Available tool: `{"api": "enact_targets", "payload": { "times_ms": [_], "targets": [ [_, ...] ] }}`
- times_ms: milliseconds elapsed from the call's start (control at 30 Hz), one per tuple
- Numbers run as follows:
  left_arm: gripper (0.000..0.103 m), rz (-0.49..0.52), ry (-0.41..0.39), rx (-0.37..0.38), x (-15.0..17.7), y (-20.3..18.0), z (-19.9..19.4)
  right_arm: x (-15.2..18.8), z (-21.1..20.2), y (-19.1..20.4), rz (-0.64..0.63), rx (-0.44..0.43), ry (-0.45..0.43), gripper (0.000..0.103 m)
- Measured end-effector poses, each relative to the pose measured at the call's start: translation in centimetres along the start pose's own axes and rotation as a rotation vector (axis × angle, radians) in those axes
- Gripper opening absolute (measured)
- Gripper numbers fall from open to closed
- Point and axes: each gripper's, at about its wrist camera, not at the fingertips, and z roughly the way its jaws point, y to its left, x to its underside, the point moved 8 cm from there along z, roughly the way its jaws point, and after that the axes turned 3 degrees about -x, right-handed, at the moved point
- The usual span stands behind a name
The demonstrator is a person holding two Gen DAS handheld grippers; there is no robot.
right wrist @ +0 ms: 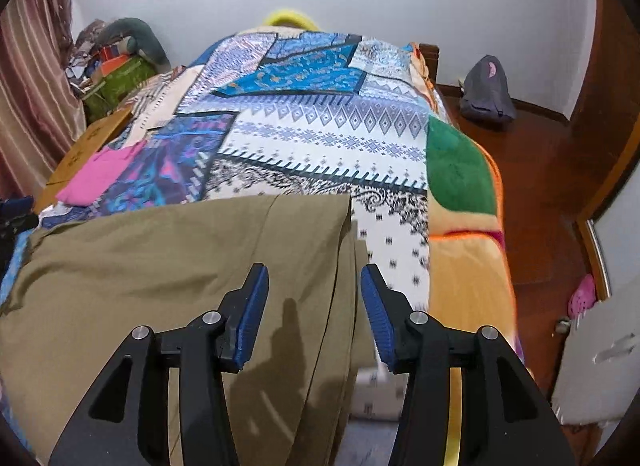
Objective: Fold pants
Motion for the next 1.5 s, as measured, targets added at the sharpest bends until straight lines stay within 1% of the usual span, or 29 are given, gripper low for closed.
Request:
{"api": "enact_targets", "payload": {
  "times_ms": [67,133,233,400,433,467,533,667,767,867,900,933,967,1000,1033,1067,1100,1133,1200,1233,1367,1400,1433,1500],
  "targets": [
    [0.074,0.011,0.014,-0.005,0.2,-0.1,1.0,-0.3,1.3,-0.3,0.008,-0.028,0.027,0.044],
    [0.076,0.026,0.021,-0.015,0.4,-0.2,1.9,-0.6,2.5,-0.3,0.011,-0.062,0.047,0.044],
    [0.077,0.022,0.028,-0.011,0.7,-0.3,2.8,-0.9,3.9,-0.2,-0.001,-0.08,0.058,0.044],
    [0.079,0.011,0.002,-0.056,0.6,0.2,3.4,-1.2,5.1,-0.1,-0.063,-0.063,0.034,0.043],
    [0.079,0.012,0.002,-0.06,0.7,0.2,3.6,-1.2,5.3,0.0,-0.068,-0.066,0.035,0.036],
    [0.079,0.015,0.0,-0.066,0.7,0.2,3.7,-1.2,5.3,0.1,-0.073,-0.071,0.031,0.025],
    [0.08,0.027,-0.007,-0.09,0.8,0.2,3.9,-1.3,5.1,0.1,-0.104,-0.026,0.022,0.009],
    [0.081,0.007,-0.009,-0.103,0.9,0.6,4.1,-1.6,5.1,0.2,-0.15,0.004,0.008,0.008],
    [0.081,-0.016,-0.021,-0.118,0.7,1.2,4.1,-1.8,5.5,-0.1,-0.15,0.013,0.014,0.008],
    [0.081,-0.021,-0.022,-0.147,0.3,1.7,3.8,-2.2,5.1,-0.2,-0.136,0.033,0.024,0.009],
    [0.081,-0.019,-0.023,-0.155,0.1,1.8,3.6,-2.4,4.6,-0.3,-0.118,0.036,0.034,0.009],
    [0.081,-0.014,-0.032,-0.186,-0.2,2.1,3.0,-2.7,4.1,-0.3,-0.101,0.037,0.04,0.014],
    [0.081,-0.009,-0.045,-0.208,-0.4,2.3,2.4,-2.9,3.3,-0.1,-0.082,0.024,0.045,0.023],
    [0.081,-0.007,-0.062,-0.211,-0.8,2.5,1.5,-3.1,2.5,0.2,-0.075,0.003,0.044,0.03],
    [0.081,-0.017,-0.079,-0.184,-1.1,2.7,0.4,-3.4,1.3,0.7,-0.07,-0.014,0.027,0.044],
    [0.081,-0.024,-0.085,-0.164,-1.2,2.7,-0.2,-3.5,0.6,1.2,-0.069,-0.022,0.012,0.052],
    [0.081,-0.032,-0.095,-0.128,-1.3,2.5,-1.3,-3.7,-0.4,2.0,-0.074,-0.037,-0.01,0.054],
    [0.081,-0.031,-0.101,-0.108,-1.3,2.3,-1.9,-3.9,-1.1,2.9,-0.083,-0.056,-0.023,0.054],
    [0.081,-0.02,-0.109,-0.078,-1.0,1.4,-2.9,-4.0,-2.2,5.4,-0.095,-0.111,-0.028,0.056],
    [0.081,-0.012,-0.107,-0.05,-0.5,0.7,-3.4,-3.9,-2.5,6.9,-0.1,-0.143,-0.022,0.057],
    [0.081,0.008,-0.057,0.053,1.7,-2.0,-3.5,-3.1,-2.3,12.4,-0.152,-0.248,0.003,0.057],
    [0.081,0.022,-0.028,0.078,2.7,-2.8,-3.1,-2.8,-2.0,13.8,-0.163,-0.275,0.015,0.057],
    [0.081,0.034,-0.016,0.08,3.4,-3.1,-3.0,-2.5,-1.5,15.3,-0.172,-0.302,0.032,0.057],
    [0.081,0.067,0.012,0.061,4.8,-4.0,-2.3,-1.5,-0.5,17.3,-0.185,-0.329,0.066,0.057]
  ]
}}
